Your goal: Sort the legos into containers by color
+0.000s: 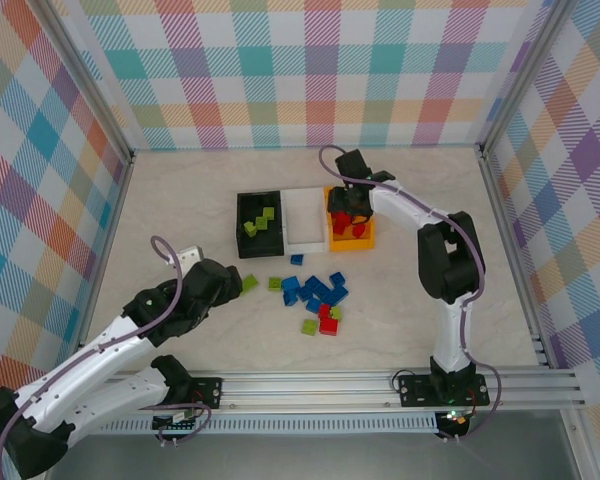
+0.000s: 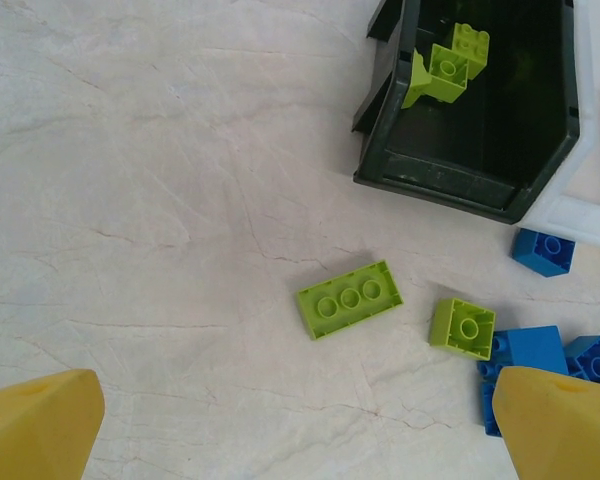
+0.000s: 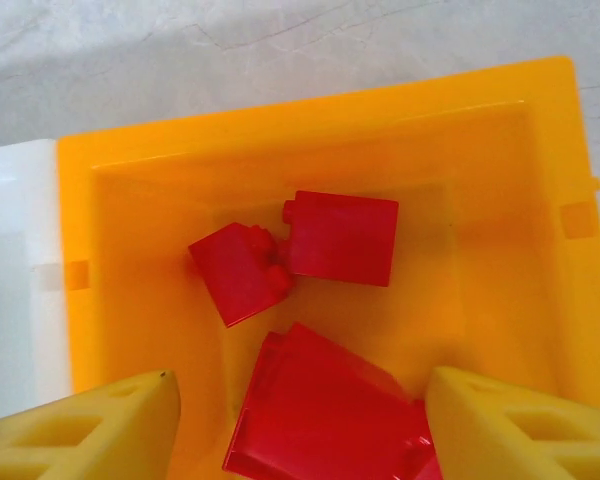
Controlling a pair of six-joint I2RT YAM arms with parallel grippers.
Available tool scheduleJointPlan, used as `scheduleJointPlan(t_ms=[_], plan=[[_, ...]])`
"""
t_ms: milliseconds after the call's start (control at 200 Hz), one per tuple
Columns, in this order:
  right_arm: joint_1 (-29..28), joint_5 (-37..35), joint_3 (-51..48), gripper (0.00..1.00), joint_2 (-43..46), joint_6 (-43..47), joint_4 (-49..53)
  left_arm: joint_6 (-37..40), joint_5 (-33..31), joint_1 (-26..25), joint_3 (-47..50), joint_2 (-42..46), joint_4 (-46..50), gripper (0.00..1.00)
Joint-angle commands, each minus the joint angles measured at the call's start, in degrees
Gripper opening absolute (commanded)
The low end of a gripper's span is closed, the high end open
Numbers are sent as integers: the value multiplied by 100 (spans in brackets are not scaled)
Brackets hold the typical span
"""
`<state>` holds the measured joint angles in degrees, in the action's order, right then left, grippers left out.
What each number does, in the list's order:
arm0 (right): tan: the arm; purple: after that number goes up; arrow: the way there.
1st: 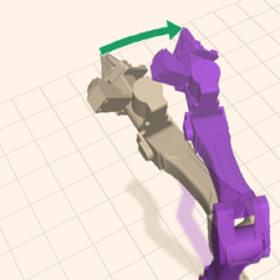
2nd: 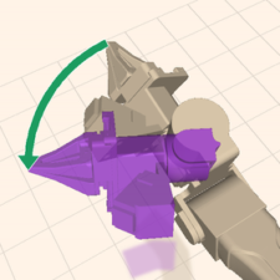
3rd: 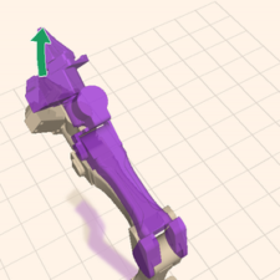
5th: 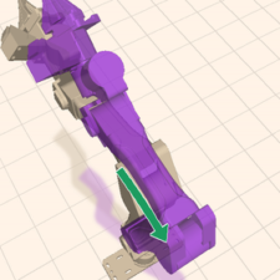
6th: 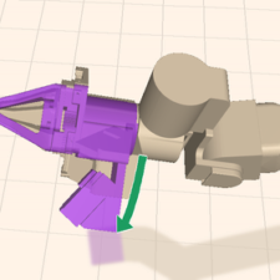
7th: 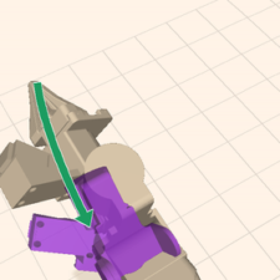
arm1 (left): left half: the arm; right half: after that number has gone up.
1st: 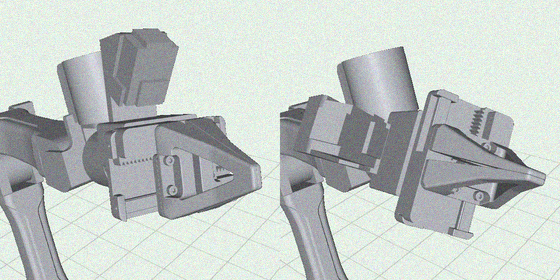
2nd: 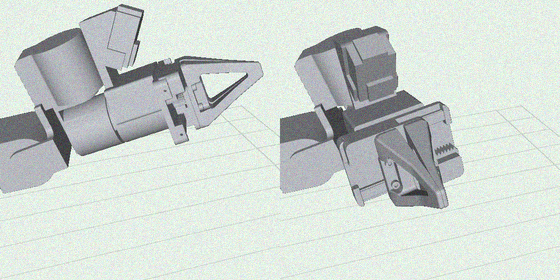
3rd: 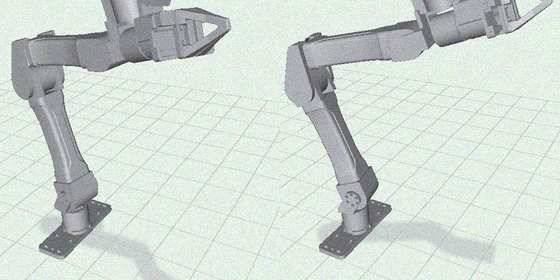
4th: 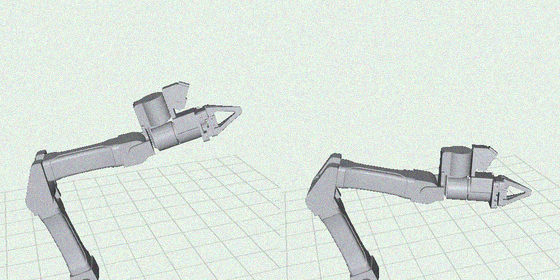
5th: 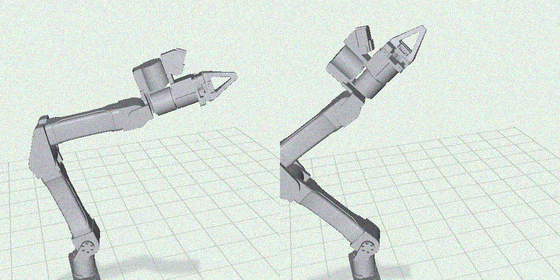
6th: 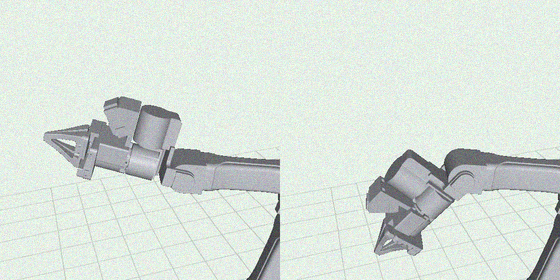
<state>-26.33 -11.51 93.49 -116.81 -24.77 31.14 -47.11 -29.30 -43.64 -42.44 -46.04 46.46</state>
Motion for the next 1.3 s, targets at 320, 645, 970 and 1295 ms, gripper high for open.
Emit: scheduleJointPlan(t_ms=[320, 645, 970, 1295], plan=[[-478, 217, -1310, 68, 1867, -130, -479, 1193, 1106, 700, -650, -2846, -591, 100], [-479, 2, -1773, 68, 2186, -139, -565, 1678, 1550, 953, -1422, -4658, -622, 98], [-462, -76, -1817, 68, 2253, -141, -617, 1661, 1624, 1077, -1512, -5263, -822, 90], [-447, -71, -1833, 68, 2312, -179, -668, 1585, 1790, 1077, -1107, -5408, -1118, 71]])
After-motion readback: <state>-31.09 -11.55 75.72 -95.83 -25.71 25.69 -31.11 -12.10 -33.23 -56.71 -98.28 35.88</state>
